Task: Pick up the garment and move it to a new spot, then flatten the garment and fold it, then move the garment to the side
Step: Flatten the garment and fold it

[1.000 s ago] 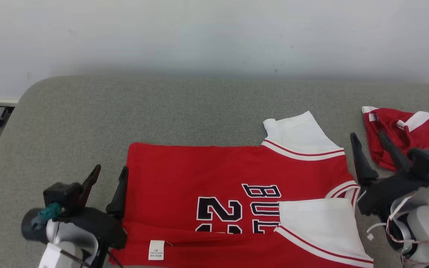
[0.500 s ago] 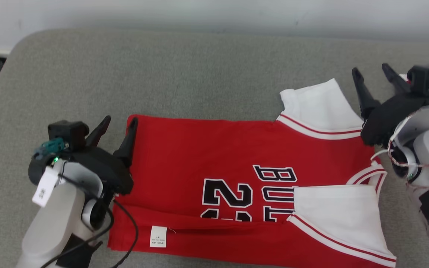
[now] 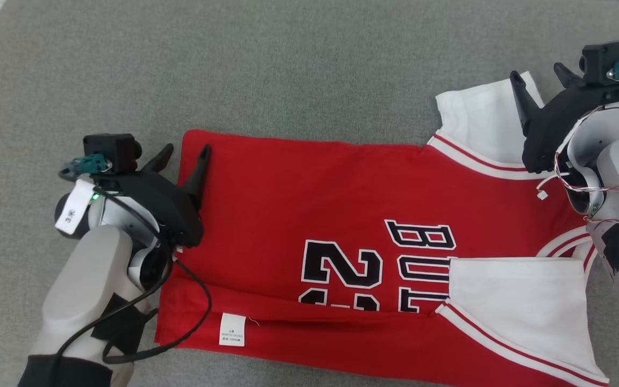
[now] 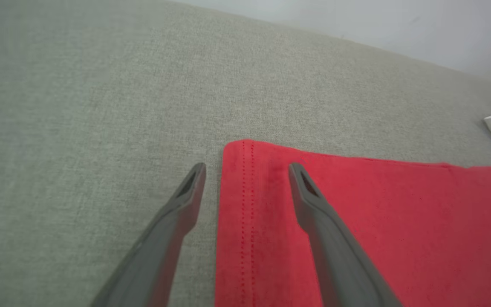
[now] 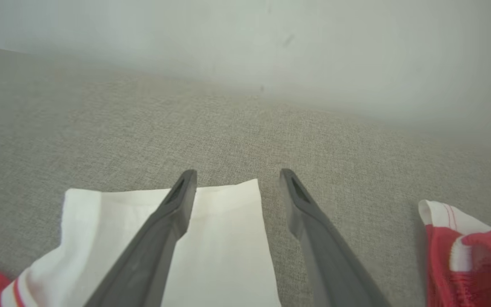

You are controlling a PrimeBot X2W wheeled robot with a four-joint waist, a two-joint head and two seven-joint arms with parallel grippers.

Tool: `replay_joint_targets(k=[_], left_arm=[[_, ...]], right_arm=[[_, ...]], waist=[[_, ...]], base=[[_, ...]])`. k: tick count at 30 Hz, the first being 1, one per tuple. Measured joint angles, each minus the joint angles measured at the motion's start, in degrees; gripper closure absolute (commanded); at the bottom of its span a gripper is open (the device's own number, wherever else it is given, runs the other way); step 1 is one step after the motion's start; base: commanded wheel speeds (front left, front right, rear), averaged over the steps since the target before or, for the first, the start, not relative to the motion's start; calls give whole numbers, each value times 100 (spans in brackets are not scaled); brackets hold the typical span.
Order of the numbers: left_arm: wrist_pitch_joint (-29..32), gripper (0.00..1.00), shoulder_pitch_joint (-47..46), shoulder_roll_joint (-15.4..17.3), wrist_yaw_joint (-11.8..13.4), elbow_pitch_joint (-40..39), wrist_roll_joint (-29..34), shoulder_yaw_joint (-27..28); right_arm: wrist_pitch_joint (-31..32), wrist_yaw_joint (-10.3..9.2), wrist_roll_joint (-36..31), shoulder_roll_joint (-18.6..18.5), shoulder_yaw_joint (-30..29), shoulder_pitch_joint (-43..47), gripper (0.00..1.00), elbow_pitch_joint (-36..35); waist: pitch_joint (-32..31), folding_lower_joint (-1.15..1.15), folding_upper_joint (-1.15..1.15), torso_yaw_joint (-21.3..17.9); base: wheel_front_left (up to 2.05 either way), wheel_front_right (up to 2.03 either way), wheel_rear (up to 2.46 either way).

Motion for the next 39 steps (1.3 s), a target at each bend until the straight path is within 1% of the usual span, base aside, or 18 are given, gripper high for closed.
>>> replay_joint_targets(k=[4,5,7,8,9,10,11,12,16,18,21,27,29,33,37,39], left_arm=[[46,0,-69,-104,-3,170,-131,-22],[46,0,-136,-107,-3,216,-144,-19],[100,0,-262,-119,-3,270,-305,-48],[108,0,-293,-142,-3,320,-438,-45],[125,0,-325,-145,-3,372,-468,-105],[126,21,-361,-129,-3,389,-470,-152],[116,84,-398,-129,-4,421,-497,-115],[114,100,-438,-129,-3,458,-538,-113],[121,100,-556,-75,-4,595,-639,-236],[118,100,-569,-69,-3,610,-686,-278],[93,100,-581,-36,-3,642,-722,-360],[-207,100,-649,41,-8,693,-798,-345],[-288,100,-699,110,-47,719,-804,-356],[-453,100,-705,179,-47,739,-857,-389],[-519,100,-703,242,-47,790,-906,-528],[-566,100,-689,259,-47,793,-1057,-560]], right_arm=[[143,-23,-146,31,75,-199,0,390],[147,-57,-151,34,76,-252,0,458],[209,-66,-153,52,91,-363,0,606],[246,-67,-178,74,120,-425,6,709],[281,-66,-194,102,137,-469,61,768],[279,-66,-194,141,141,-491,75,792],[276,-59,-194,182,156,-531,100,839],[276,-47,-194,212,177,-591,100,890],[177,52,-193,236,185,-701,100,1065],[143,56,-193,234,180,-704,100,1109],[14,151,-192,190,167,-704,100,1210],[-480,297,-186,149,87,-817,100,1283],[-659,305,-185,118,68,-898,100,1290],[-971,377,-185,118,57,-917,100,1345],[-1222,467,-103,188,12,-919,100,1440],[-1358,543,-23,238,-24,-916,100,1439]], waist=[[147,0,0,23],[181,-1,0,28],[242,-1,0,37],[273,-1,0,40],[300,-1,0,42],[328,-1,0,43],[354,-1,-1,42],[375,-1,-1,38],[406,-1,-1,16],[398,-1,-1,8],[365,-1,-1,-10],[278,-1,0,-27],[232,-1,-1,-28],[120,-1,-1,-30],[-5,-1,-1,-45],[-63,-1,-1,-60]], base=[[0,0,0],[0,0,0],[0,0,0],[0,0,0],[0,0,0],[0,0,0],[0,0,0],[0,0,0],[0,0,0],[0,0,0],[0,0,0],[0,0,0],[0,0,0],[0,0,0],[0,0,0],[0,0,0]])
